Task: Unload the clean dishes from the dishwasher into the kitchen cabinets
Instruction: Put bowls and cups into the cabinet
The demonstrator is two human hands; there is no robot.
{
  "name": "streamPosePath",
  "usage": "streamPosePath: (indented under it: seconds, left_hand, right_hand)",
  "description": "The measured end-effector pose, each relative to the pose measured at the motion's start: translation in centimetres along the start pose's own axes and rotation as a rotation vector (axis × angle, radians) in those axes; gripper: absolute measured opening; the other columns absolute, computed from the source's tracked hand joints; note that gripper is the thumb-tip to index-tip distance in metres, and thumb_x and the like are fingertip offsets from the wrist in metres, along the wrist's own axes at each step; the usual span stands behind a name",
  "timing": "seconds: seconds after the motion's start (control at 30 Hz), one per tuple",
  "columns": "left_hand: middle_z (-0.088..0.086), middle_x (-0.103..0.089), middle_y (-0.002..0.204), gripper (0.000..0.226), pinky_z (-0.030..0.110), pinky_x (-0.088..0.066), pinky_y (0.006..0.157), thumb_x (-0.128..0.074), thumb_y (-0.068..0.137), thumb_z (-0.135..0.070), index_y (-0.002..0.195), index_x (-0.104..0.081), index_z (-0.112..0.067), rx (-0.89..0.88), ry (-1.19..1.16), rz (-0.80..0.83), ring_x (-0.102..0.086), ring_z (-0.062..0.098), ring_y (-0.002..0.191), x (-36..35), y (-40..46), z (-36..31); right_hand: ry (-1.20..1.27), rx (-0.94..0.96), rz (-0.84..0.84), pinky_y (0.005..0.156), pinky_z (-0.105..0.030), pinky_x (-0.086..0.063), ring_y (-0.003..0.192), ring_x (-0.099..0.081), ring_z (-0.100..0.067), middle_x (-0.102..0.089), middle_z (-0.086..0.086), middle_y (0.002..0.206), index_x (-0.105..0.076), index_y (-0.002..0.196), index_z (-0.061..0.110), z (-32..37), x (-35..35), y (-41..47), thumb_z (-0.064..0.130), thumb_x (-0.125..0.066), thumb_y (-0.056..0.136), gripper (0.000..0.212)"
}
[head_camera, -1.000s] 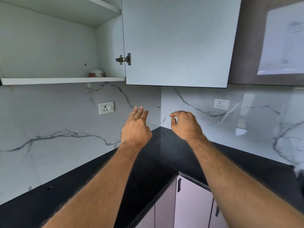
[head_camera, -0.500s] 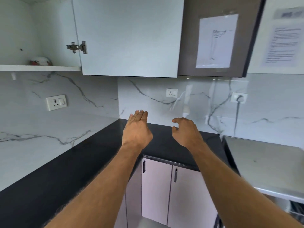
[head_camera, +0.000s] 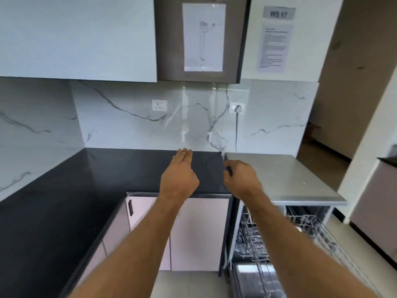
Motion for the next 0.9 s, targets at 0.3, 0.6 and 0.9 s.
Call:
streamPosePath:
  seconds: [0.3, 0.6, 0.9]
  left_hand:
    - [0.000, -0.022, 0.162, 0.066, 0.028, -0.019, 0.120, -0.045, 0.093, -0.008, 0.155, -0.024, -0.014, -0.013, -0.145, 0.223, -0.013, 0.015, 0.151, -13.3, -7.5, -8.6]
    - [0.001, -0.027, 0.160, 0.067, 0.032, -0.028, 0.116, -0.049, 0.091, -0.006, 0.154, -0.029, -0.016, 0.003, -0.203, 0.360, -0.019, 0.016, 0.149, -24.2, -12.9, -19.6]
    - [0.002, -0.031, 0.159, 0.068, 0.036, -0.029, 0.118, -0.053, 0.090, -0.005, 0.153, -0.030, -0.016, -0.008, -0.182, 0.493, -0.023, 0.017, 0.148, -32.3, -16.1, -24.3]
  right_hand:
    - [-0.071, -0.222, 0.093, 0.091, -0.041, -0.056, 0.098, -0.069, -0.029, -0.070, -0.012, 0.116, -0.065, 0.127, 0.015, -16.6, 0.6, -9.3, 0.017, -0.055, 0.091, 0.037]
    - [-0.149, -0.322, 0.168, 0.073, -0.022, -0.045, 0.081, -0.059, -0.017, -0.068, -0.006, 0.099, -0.067, 0.109, 0.017, -31.5, 5.4, -13.3, 0.014, -0.053, 0.096, 0.020]
    - [-0.062, -0.402, 0.190, 0.053, -0.013, -0.044, 0.059, -0.052, -0.003, -0.068, -0.009, 0.113, -0.057, 0.134, 0.017, -41.4, 5.4, -13.4, 0.015, -0.051, 0.098, 0.036]
Point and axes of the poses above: each hand's wrist, its own y-axis towards the middle knuckle, its own x-axis out of the back of the hand, z = x × y, the point moved 6 cm from there along y, towards the middle knuckle
